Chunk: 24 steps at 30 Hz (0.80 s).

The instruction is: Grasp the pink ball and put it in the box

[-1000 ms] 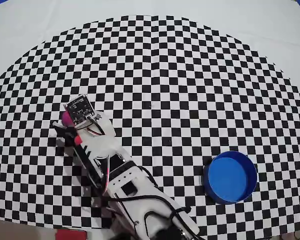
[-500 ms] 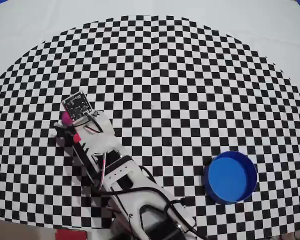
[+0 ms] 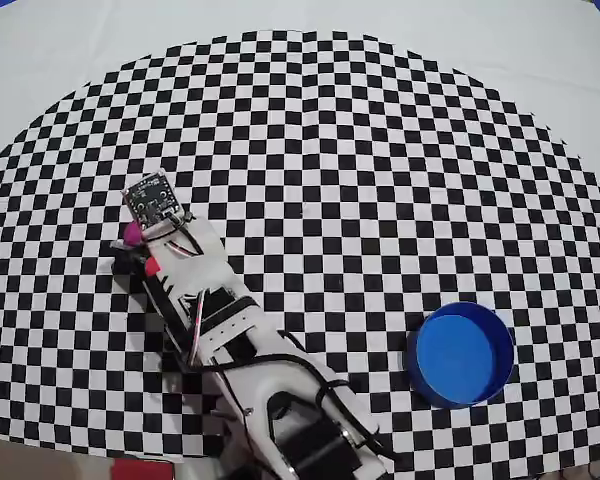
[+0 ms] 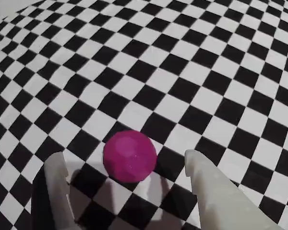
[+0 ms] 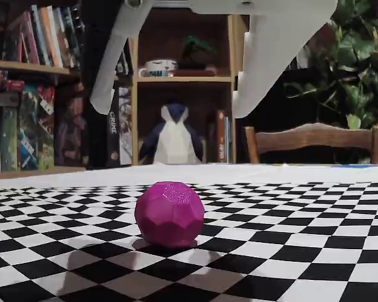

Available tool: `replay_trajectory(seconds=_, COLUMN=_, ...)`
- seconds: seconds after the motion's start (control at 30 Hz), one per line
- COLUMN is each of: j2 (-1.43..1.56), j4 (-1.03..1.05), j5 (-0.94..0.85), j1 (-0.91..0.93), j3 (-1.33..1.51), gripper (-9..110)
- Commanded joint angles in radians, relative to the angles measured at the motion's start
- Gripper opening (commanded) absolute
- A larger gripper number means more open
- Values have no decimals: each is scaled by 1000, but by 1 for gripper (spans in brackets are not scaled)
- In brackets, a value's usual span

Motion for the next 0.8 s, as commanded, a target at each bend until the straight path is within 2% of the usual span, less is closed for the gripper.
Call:
replay_trajectory(seconds=0.0, j2=-11, j4=-15, j5=-9, j1=9, j3=-43, gripper=28)
replay_trajectory(seconds=0.77, j2=-175, j4=-51, j5=-9, j1=17, j3=-95, gripper=28)
